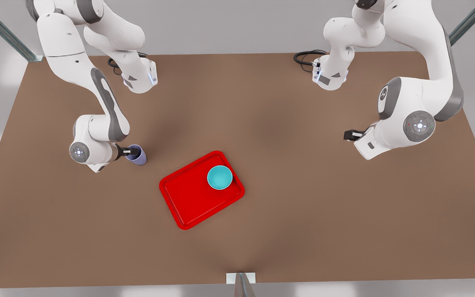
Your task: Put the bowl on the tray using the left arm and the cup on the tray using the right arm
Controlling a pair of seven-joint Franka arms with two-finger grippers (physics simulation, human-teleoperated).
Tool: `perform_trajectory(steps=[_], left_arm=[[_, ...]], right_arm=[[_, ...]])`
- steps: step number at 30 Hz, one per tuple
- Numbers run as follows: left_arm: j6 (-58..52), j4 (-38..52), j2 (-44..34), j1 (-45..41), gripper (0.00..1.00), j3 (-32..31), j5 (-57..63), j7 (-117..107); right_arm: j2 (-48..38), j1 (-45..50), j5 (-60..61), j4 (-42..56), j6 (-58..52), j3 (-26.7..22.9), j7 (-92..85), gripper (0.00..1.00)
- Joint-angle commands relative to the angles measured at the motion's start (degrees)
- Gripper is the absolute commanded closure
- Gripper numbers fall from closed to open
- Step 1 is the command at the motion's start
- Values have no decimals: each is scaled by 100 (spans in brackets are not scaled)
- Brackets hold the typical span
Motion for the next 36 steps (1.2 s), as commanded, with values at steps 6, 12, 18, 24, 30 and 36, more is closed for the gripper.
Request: perform_trajectory(steps=[6,12,18,24,30,36], left_arm=[[0,13,-6,0,0,0,2,0],[0,22,-23,8,0,26,-7,0],[0,57,-6,8,0,70,19,-27],[0,127,12,8,0,141,-68,-18],[9,118,64,26,0,150,-121,18],[9,136,56,123,0,141,-121,26]], right_arm=[[62,-9,9,26,10,0,0,72],[61,0,18,62,2,0,-9,73],[61,0,27,88,-7,9,0,75],[53,0,27,106,-42,9,-9,79],[88,61,27,562,-104,9,9,79],[641,97,44,1986,-543,272,79,79]])
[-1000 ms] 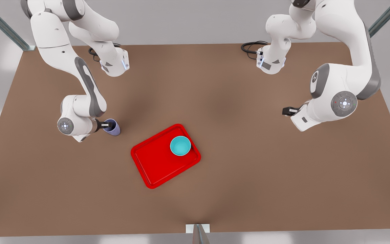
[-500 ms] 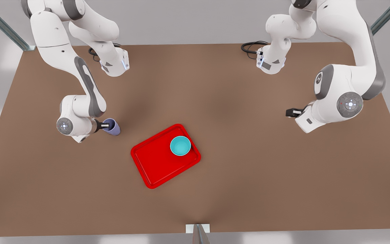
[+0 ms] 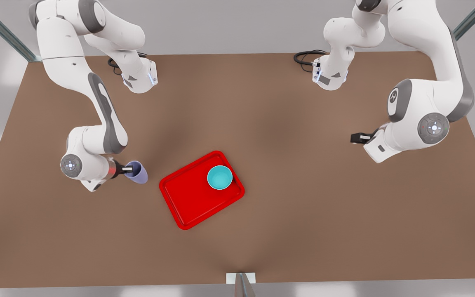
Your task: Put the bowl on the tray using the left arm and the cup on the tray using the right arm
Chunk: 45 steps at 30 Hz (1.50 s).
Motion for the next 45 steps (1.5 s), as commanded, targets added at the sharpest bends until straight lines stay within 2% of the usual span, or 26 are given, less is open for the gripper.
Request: perform_trajectory(steps=[1,2,7,11,13,16,20,27,41,43,44,45], left_arm=[[0,0,9,0,0,0,-4,0],[9,0,18,0,0,9,5,0],[0,0,-17,0,0,-9,-12,0],[0,0,0,8,0,0,-12,18],[0,0,0,8,0,-9,-12,44],[62,-9,97,0,0,0,-74,211],[44,0,70,0,0,-9,-74,229],[61,0,88,0,0,-9,-100,237],[62,0,97,0,0,-9,-109,229],[62,0,88,0,0,-9,-109,229],[62,0,88,0,0,-9,-109,229],[62,0,88,0,0,-9,-109,229]], right_arm=[[44,9,-50,115,-150,81,39,79],[88,9,-50,230,-230,90,161,79],[668,9,-59,1451,-238,741,1137,79],[1265,535,-41,2312,-247,776,1630,79],[1722,764,-41,2971,-607,776,1621,79],[2057,913,-41,3350,-599,890,1612,79],[2303,1037,-32,3447,-608,908,1445,79],[2523,1134,-85,3745,-1891,917,1225,79],[2707,1292,-762,3675,-1759,899,1031,78],[2725,1301,-762,3666,-1741,908,1076,17],[2725,1301,-762,3666,-1741,908,1076,5],[2725,1301,-762,3666,-1741,908,1076,4]])
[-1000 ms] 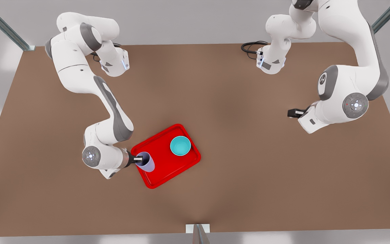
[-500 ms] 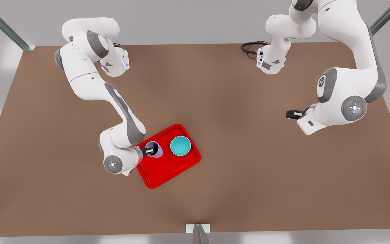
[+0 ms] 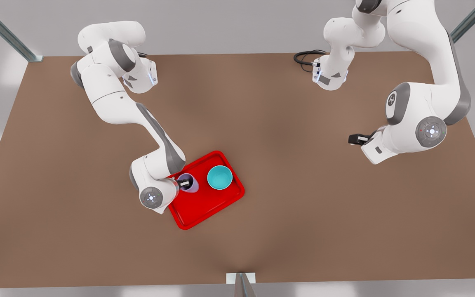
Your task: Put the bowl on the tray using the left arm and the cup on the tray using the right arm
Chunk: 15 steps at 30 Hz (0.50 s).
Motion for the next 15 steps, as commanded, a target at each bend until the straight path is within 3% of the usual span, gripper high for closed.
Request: perform_trajectory(steps=[1,12,15], left_arm=[[0,0,0,-3,0,-4,-1,0],[-9,18,-18,-3,0,-22,-1,-9],[-17,237,26,-3,0,-13,-1,-26]], right_arm=[[3,0,26,0,4,-2,-5,0],[-225,-70,105,44,83,-19,-13,0],[-2255,-535,-71,-791,21,-160,-31,0]])
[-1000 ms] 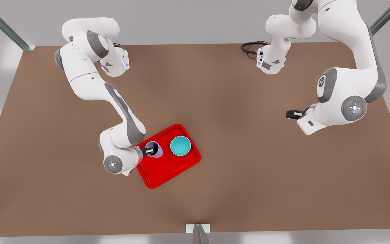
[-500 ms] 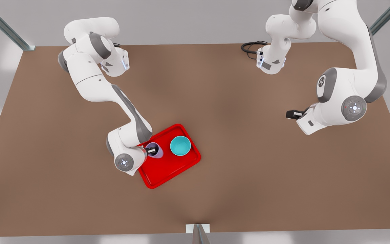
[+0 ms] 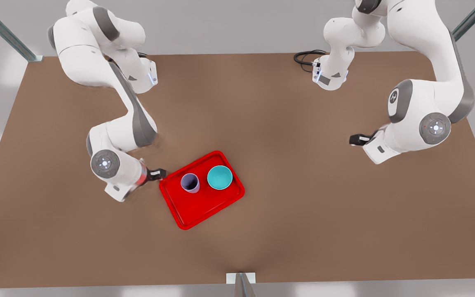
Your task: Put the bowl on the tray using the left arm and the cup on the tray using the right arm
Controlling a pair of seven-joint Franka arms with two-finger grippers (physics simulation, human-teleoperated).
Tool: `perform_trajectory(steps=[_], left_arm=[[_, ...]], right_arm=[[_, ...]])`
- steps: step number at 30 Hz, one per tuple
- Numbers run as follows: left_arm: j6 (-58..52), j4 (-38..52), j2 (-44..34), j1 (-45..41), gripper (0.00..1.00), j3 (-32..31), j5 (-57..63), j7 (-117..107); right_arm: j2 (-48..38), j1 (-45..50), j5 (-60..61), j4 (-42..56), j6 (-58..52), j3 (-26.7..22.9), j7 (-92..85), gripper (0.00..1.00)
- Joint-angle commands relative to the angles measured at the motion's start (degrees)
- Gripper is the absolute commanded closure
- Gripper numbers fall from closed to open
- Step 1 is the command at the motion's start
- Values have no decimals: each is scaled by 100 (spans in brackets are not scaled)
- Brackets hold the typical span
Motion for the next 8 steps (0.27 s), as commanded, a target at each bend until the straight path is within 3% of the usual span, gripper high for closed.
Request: perform_trajectory(steps=[1,2,5,8], left_arm=[[-13,1,-5,-2,0,-9,-9,-15],[-31,1,3,-2,0,-9,-9,-32],[-31,1,21,-2,0,-9,-9,-32],[-22,1,47,-2,0,-9,8,-50]], right_arm=[[-282,-139,-6,-4,-253,-1,-14,0],[-642,-254,-85,119,-1097,-89,48,0],[-1197,-658,-42,5,-1994,-326,-58,0],[-1276,-1071,125,-688,-1091,-502,-902,0]])
